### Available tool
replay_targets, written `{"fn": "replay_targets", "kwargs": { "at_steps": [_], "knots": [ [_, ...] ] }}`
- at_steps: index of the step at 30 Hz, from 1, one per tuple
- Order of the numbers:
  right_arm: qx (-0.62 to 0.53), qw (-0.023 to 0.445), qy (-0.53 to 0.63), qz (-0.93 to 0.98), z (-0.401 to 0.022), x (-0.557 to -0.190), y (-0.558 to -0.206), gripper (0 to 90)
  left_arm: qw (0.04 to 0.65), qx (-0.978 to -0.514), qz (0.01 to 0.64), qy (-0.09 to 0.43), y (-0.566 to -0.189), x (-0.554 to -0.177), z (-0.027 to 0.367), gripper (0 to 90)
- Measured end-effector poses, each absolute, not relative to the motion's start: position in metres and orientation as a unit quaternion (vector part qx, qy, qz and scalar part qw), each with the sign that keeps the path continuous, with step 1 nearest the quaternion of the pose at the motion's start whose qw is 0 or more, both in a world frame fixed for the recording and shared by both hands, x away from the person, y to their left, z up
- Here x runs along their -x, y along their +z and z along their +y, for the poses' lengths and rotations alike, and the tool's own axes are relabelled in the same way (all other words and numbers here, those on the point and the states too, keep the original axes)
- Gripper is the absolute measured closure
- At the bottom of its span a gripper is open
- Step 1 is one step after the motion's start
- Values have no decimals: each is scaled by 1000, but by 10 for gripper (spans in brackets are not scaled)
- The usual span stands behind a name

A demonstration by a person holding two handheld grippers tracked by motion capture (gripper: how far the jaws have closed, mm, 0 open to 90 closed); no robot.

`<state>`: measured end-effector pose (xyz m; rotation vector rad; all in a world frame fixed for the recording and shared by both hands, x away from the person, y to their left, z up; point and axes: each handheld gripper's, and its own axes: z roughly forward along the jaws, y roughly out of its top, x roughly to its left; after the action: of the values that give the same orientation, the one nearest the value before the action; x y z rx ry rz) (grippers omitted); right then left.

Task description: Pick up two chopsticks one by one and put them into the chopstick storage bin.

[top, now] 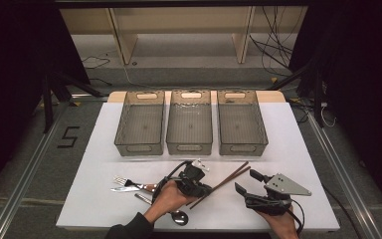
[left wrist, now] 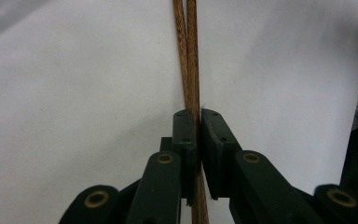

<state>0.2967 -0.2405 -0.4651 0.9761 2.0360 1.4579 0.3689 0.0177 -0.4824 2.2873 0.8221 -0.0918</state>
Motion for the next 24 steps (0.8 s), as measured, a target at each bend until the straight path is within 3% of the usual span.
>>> {"fn": "replay_targets", "kwargs": {
  "at_steps": [13, 24],
  "knots": [
    [-354, 225, 528, 738, -241, -297, -465, 309, 348, -886, 305, -32, -474, -370, 24, 850],
    [-354, 226, 527, 739, -241, -297, -465, 309, 376, -878, 295, -19, -445, -371, 48, 851]
  ]
}}
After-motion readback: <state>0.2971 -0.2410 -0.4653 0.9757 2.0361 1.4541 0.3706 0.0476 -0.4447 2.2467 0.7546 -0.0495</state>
